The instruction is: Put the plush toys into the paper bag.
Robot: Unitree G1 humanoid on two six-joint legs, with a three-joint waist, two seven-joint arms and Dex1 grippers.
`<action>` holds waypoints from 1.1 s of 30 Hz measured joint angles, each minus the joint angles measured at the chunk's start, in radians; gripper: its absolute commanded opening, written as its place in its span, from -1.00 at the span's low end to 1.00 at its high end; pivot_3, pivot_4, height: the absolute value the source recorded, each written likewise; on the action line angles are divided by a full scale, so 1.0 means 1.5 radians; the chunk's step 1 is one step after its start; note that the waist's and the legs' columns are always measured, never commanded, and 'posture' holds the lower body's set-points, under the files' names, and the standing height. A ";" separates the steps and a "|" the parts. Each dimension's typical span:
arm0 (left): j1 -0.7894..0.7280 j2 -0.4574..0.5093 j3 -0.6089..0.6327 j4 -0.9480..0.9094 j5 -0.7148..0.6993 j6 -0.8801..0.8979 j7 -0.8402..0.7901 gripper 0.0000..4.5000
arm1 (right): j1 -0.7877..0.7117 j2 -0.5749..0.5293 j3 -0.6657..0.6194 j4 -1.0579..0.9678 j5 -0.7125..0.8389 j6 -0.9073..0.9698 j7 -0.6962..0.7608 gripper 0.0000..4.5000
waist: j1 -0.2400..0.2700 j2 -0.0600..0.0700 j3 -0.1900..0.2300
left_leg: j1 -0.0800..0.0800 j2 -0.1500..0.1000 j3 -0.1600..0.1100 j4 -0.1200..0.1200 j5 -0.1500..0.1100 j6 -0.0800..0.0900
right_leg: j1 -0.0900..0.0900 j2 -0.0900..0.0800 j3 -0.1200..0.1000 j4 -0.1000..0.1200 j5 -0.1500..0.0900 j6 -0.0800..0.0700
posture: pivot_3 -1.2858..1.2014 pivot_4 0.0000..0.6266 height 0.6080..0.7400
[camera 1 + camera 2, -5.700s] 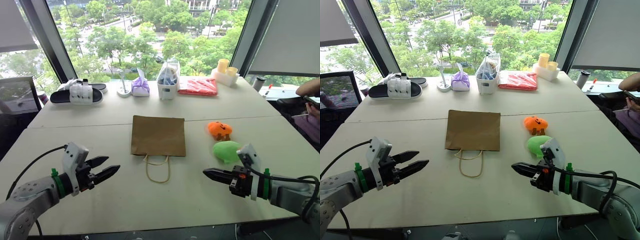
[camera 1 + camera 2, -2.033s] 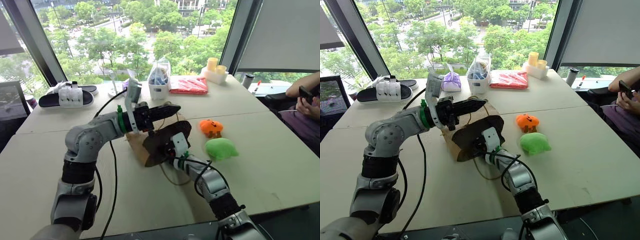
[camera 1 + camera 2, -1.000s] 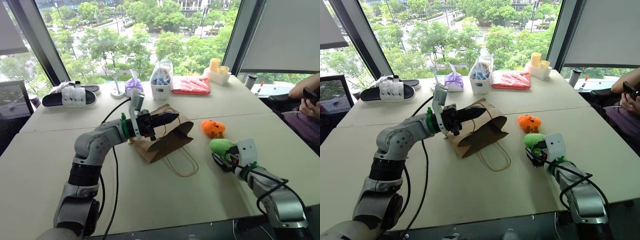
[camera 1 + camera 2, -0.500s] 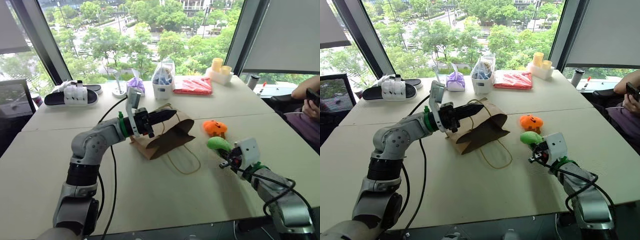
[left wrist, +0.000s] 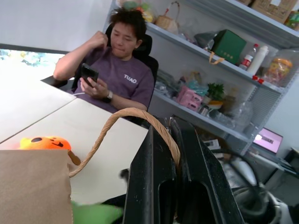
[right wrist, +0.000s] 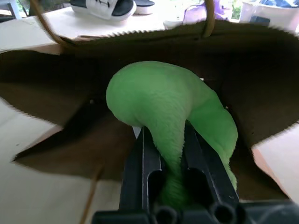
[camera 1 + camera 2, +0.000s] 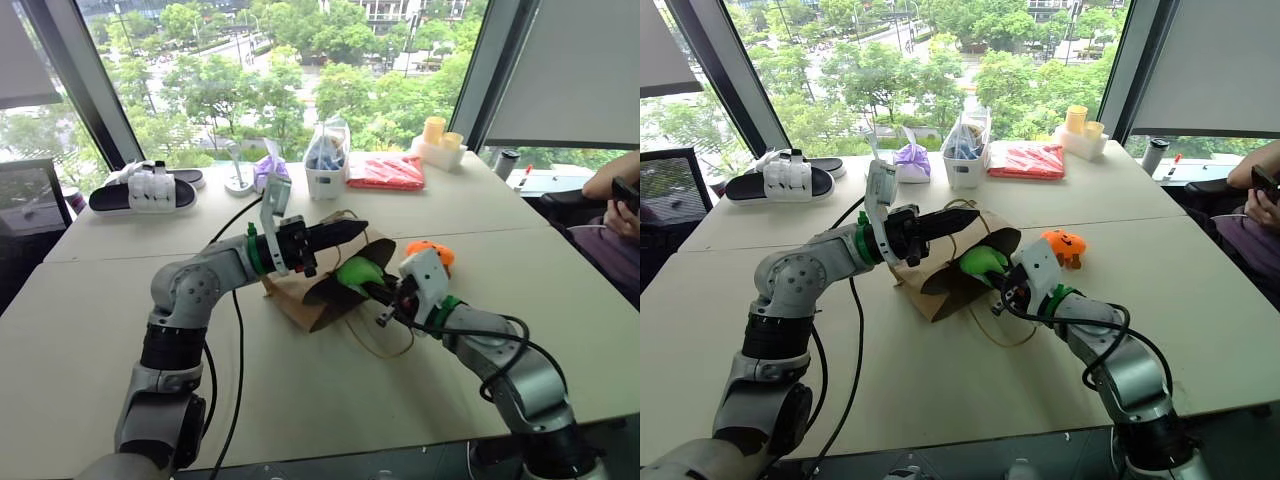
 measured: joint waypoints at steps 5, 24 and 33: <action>0.002 -0.013 0.006 -0.019 -0.020 0.007 0.038 -1.00 | -0.095 0.051 0.058 0.160 -0.055 -0.084 0.028 -0.98 | 0.000 0.000 0.000 | 0.000 0.000 0.000 0.000 0.000 -0.001 | 0.000 0.000 0.000 0.000 0.000 0.000 | 0.03 -0.52 1.00; 0.011 -0.016 0.026 0.028 0.003 -0.027 0.077 -1.00 | 0.034 -0.035 -0.162 -0.145 0.133 0.110 0.076 0.59 | 0.002 0.000 0.000 | -0.001 0.000 0.000 0.000 -0.001 0.003 | -0.001 0.000 0.000 0.000 0.000 0.000 | 0.03 -0.52 1.00; 0.011 -0.026 0.027 0.035 0.005 -0.027 0.073 -1.00 | -0.075 -0.067 -0.214 0.198 0.005 0.001 -0.054 0.59 | -0.003 0.000 0.000 | 0.001 0.000 0.001 0.000 -0.001 0.003 | 0.000 0.000 0.000 0.000 0.001 -0.001 | 0.03 -0.52 1.00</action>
